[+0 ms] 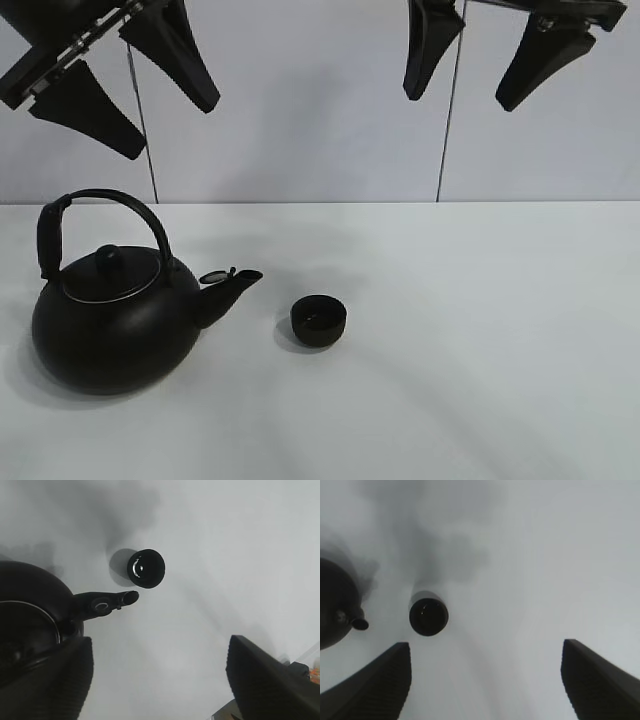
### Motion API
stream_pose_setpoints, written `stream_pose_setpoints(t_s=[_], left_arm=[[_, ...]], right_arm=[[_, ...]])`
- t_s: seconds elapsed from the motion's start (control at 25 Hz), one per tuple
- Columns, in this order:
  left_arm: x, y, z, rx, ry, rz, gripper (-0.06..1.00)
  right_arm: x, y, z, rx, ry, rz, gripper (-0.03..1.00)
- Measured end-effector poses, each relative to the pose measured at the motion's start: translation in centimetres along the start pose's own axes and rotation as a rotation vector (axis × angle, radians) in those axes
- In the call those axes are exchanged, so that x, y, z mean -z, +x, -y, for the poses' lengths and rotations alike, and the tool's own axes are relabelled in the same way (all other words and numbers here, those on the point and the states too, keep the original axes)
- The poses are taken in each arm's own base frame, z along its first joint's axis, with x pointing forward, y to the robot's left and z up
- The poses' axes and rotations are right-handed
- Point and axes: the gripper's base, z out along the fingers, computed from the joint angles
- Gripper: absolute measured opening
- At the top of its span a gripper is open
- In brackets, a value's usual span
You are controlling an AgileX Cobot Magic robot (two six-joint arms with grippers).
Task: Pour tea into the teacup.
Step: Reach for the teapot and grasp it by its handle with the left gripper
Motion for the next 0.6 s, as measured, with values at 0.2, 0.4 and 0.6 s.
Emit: stream_pose_setpoints(t_s=[0.2,0.4,0.6], left_arm=[[0.0,0.0,0.0,0.000,0.000,0.000,0.54],[0.0,0.0,0.0,0.000,0.000,0.000,0.54],[0.0,0.0,0.0,0.000,0.000,0.000,0.54]], right_arm=[[2.8,0.9,-0.8,0.040,-0.074,0.003,0.57],[2.6,1.9,-1.1,0.028,-0.123,-0.060,0.57],[1.4,4.2,-0.8,0.006,-0.129,-0.112,0.57]])
